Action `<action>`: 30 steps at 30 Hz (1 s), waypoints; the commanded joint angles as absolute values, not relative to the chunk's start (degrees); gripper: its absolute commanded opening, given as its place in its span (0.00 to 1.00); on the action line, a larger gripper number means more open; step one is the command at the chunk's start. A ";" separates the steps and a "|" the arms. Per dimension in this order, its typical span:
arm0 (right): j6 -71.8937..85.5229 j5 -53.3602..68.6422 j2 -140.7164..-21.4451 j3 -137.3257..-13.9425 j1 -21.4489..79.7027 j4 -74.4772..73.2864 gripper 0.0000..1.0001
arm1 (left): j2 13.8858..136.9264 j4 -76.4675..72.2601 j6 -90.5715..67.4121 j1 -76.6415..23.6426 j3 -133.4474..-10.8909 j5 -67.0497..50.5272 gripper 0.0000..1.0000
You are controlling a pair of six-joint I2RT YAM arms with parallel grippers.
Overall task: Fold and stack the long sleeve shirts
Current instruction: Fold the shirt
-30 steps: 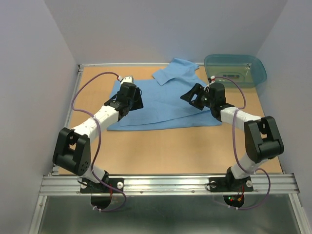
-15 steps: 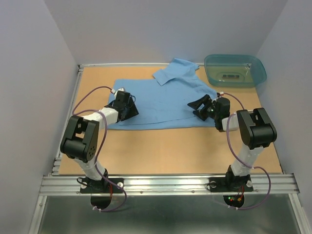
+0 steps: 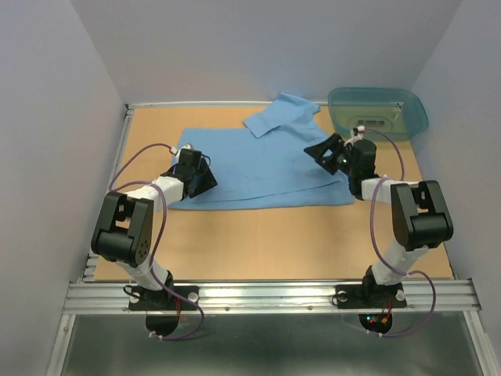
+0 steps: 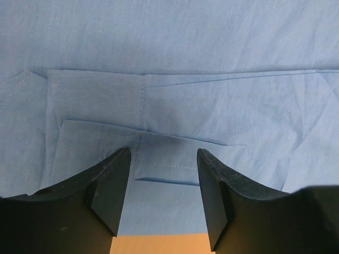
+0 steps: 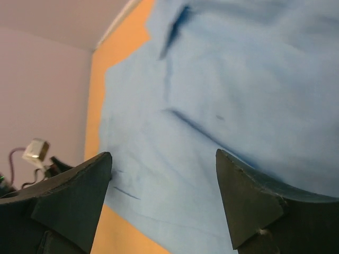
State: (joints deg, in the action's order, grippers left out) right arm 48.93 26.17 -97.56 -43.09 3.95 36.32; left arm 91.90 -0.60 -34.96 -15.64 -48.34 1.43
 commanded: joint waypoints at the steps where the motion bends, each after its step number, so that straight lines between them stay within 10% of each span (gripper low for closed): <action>1: 48.94 28.30 -101.39 -53.60 12.01 38.92 0.84 | 90.17 2.20 -33.66 -15.29 -47.55 2.20 0.64; 14: 55.20 26.10 -123.31 -67.16 19.51 46.67 0.84 | 89.39 2.20 -34.72 -15.21 -44.12 0.79 0.64; 30: 43.43 27.51 -104.96 -51.05 5.71 33.72 0.85 | 83.51 7.90 -31.21 -15.73 -46.22 5.96 0.65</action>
